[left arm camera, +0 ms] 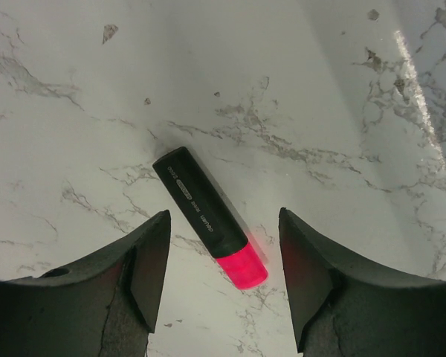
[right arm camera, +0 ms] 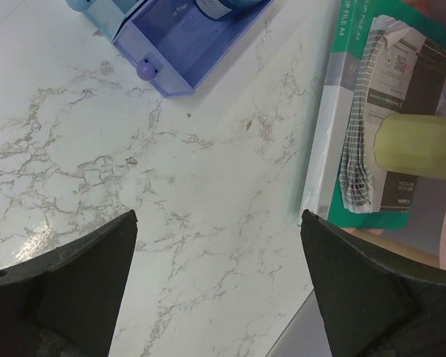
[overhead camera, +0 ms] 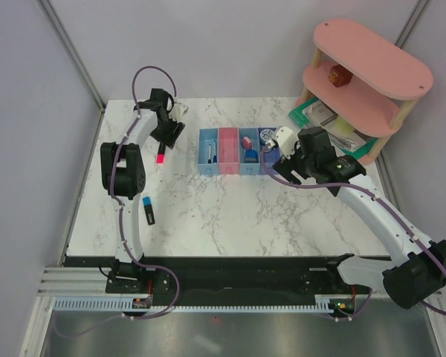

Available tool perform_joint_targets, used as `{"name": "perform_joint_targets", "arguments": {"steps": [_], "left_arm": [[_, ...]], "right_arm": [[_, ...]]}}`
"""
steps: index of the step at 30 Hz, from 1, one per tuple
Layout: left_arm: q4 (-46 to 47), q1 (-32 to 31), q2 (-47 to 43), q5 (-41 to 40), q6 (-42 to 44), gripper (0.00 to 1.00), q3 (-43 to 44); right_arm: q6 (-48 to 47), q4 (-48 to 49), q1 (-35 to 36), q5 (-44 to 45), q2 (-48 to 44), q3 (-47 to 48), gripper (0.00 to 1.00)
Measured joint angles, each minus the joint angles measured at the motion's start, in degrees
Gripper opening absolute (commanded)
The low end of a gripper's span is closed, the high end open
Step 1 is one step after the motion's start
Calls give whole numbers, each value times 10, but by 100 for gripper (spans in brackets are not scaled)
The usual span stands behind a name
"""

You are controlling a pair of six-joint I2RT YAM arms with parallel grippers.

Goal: Sort the stationery into containers
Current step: Pick up the pen from the center of the board.

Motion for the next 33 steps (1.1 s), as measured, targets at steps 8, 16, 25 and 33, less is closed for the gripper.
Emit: {"name": "perform_joint_targets", "arguments": {"steps": [8, 16, 25, 33], "left_arm": [[-3, 14, 0, -2, -17, 64, -54], [5, 14, -7, -12, -25, 15, -78], [15, 25, -17, -15, -28, 2, -92], [7, 65, -113, 41, -37, 2, -148]], "right_arm": [[0, 0, 0, -4, 9, 17, 98], [2, -2, 0, -7, 10, 34, 98], [7, -25, 0, -51, 25, 52, 98], [32, -48, 54, -127, 110, 110, 98]]}}
